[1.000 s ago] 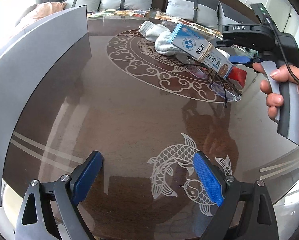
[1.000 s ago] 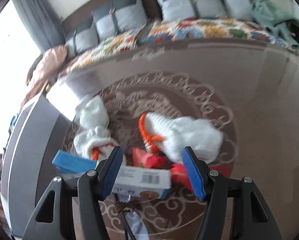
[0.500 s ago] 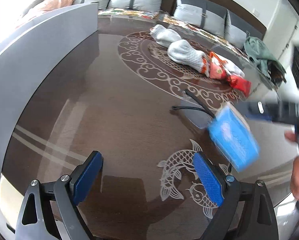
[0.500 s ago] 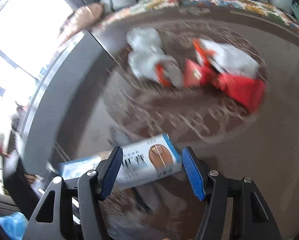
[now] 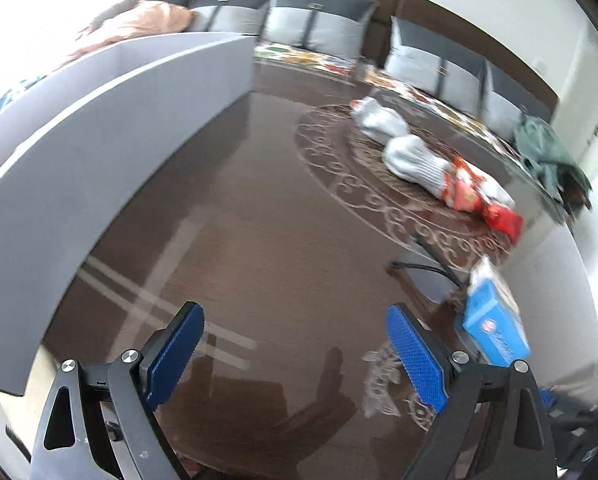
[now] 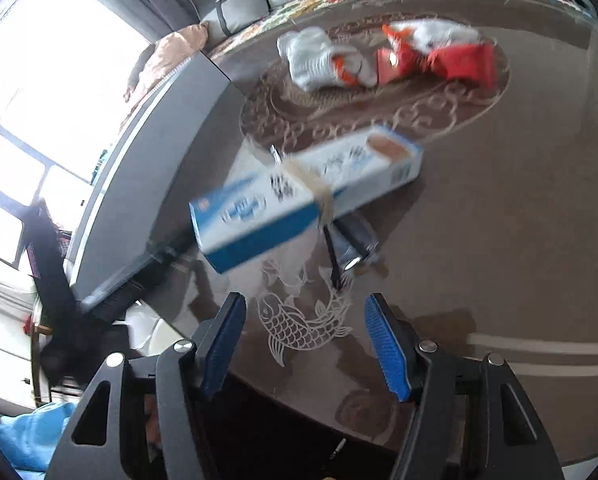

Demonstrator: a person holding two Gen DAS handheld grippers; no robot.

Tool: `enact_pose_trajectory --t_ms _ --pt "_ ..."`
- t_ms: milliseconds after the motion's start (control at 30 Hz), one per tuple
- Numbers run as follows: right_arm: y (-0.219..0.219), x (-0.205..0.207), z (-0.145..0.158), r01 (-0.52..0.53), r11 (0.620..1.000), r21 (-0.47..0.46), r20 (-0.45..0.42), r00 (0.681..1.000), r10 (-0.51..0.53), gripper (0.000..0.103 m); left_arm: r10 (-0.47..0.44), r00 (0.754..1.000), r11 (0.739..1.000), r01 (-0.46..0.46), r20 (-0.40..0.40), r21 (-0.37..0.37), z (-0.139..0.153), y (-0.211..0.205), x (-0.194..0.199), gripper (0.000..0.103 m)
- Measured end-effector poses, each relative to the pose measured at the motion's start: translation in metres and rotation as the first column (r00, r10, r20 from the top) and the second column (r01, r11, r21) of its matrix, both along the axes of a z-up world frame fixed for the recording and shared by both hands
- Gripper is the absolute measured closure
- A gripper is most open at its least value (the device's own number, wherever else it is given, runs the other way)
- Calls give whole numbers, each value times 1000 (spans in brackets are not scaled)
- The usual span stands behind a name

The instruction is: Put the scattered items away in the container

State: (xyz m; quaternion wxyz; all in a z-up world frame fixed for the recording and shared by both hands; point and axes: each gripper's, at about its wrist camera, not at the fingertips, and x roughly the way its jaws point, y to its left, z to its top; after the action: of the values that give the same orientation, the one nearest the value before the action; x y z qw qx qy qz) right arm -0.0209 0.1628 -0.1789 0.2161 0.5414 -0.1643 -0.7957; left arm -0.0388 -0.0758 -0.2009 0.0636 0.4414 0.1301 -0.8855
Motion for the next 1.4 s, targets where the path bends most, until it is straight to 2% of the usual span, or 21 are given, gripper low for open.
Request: enact_pose_trajectory --t_ms 100,200,267,333,400,500,567,667,800,933,1000,1100,1200,1233,1300,1400 --pt "-9 -10 0 21 997 -70 -42 999 -24 38 28 999 999 -29 34 14 -7 -9 -2 10" --pt "-2 -17 8 121 989 -84 -113 985 -130 38 41 998 999 -42 54 23 -12 -14 -3 10" --pt "20 -18 14 249 962 -108 -156 952 -264 38 39 997 999 -41 66 24 -15 -14 -4 10" --pt "49 -18 16 385 915 -123 -167 901 -401 38 29 997 999 -30 74 19 -17 -11 -5 10" --pt "71 -21 16 453 888 -72 -159 874 -459 38 14 997 1000 -15 74 10 -18 -7 -6 10" --pt "80 -21 20 418 907 61 -175 899 -402 38 0 997 1000 -1 74 4 -19 -3 -6 10" --pt "79 -16 21 379 920 96 -154 919 -363 38 -3 997 1000 3 73 1 -19 -2 -7 10" --pt "74 -9 14 329 943 41 -101 941 -324 38 -12 997 1000 12 74 -4 -19 1 -8 10" --pt "45 1 13 264 964 10 -98 960 -262 38 -53 996 999 53 72 3 -18 8 -7 10" --pt "20 -17 22 237 955 -180 -79 964 -255 38 -15 999 1000 15 49 -2 -12 2 -4 10" --pt "6 -37 22 227 946 -232 -39 969 -242 38 -6 998 1000 5 63 6 -16 -2 -7 10" --pt "-18 -58 15 187 971 -151 -1 982 -189 39 -7 997 1000 6 72 12 -17 -4 -7 10" --pt "-21 -54 22 177 984 -33 -34 984 -178 39 -12 997 1000 11 72 12 -18 -3 -7 10" --pt "-16 -51 21 187 982 -17 -35 982 -188 39 -12 997 1000 12 71 11 -18 -3 -7 10" --pt "3 -44 8 225 974 42 16 974 -226 39 -15 997 1000 14 70 7 -18 -2 -7 10" --pt "32 -32 -3 299 952 57 36 953 -301 39 -18 998 1000 18 68 9 -18 0 -7 10"
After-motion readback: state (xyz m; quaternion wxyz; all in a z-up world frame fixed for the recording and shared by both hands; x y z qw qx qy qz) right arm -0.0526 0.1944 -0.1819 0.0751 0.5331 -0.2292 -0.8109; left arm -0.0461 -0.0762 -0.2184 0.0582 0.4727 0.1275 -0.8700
